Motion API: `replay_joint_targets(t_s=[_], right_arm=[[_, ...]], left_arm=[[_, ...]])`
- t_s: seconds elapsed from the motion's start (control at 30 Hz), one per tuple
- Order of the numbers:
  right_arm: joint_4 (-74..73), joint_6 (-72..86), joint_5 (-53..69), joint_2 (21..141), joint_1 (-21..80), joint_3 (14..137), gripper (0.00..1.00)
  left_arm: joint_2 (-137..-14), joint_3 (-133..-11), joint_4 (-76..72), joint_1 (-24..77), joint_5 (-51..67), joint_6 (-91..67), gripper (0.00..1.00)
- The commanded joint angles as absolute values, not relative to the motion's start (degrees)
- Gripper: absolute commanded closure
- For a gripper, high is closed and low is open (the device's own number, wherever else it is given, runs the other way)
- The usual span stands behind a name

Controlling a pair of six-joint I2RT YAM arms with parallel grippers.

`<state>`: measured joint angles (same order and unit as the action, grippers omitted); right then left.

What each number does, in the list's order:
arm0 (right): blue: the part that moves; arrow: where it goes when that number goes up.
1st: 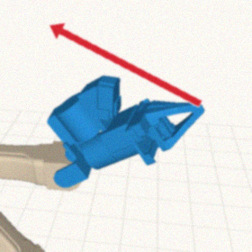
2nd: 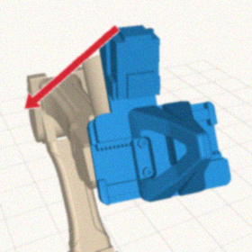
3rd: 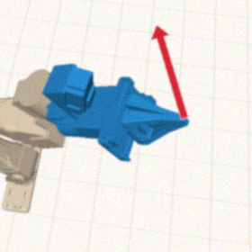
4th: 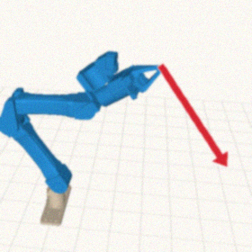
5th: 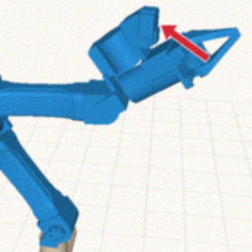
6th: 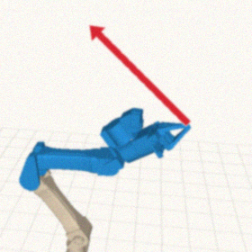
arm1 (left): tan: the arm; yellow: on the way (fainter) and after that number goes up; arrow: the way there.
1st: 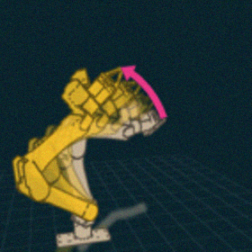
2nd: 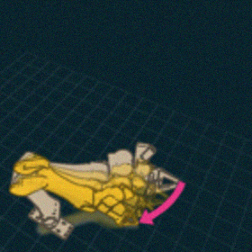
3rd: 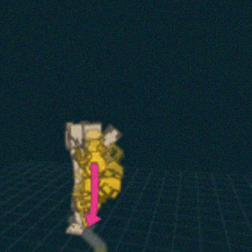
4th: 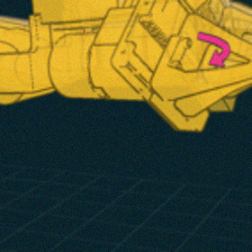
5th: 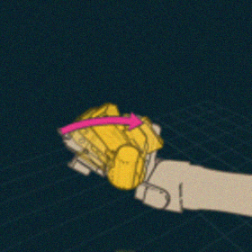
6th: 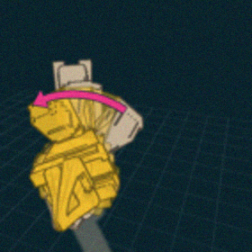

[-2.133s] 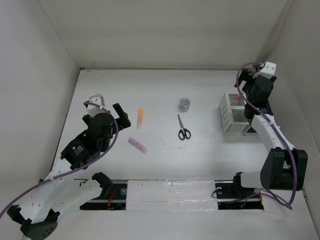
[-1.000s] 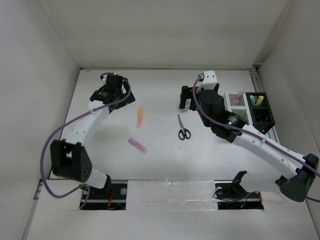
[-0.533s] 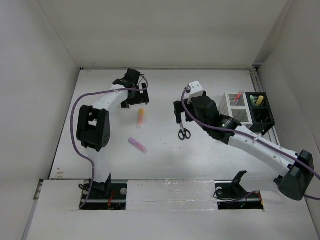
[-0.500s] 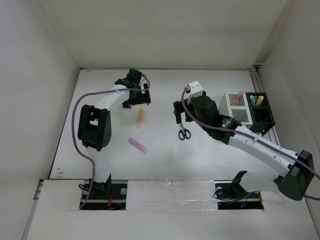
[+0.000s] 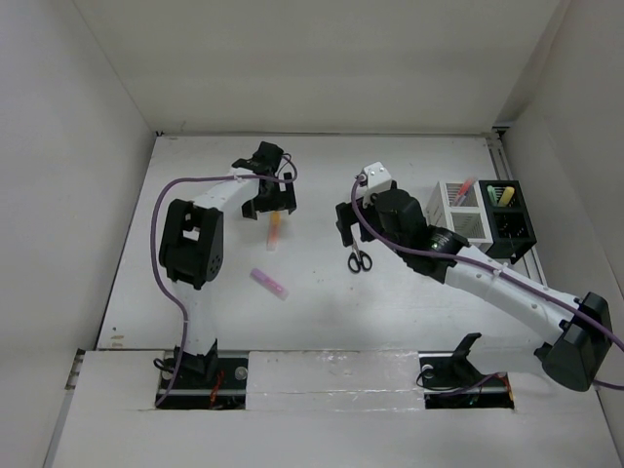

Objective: Sort the stationery into containers
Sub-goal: Pick up the stationery from the center of the board.

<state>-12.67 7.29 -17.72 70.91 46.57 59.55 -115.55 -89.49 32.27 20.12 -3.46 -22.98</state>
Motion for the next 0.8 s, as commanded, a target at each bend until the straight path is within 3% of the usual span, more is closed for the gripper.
replay_joint_targets(t_s=[0.0, 0.77], right_arm=[[-9.2, 6.7, -15.9, 70.5, 46.4, 59.9, 0.0], [-8.7, 6.7, -12.6, 70.0, 47.5, 60.5, 0.0]], left_arm=[[-114.8, -89.6, 33.1, 20.0, -3.9, -23.2, 0.01], [-114.9, -86.9, 34.2, 20.6, -7.9, -26.0, 0.03]])
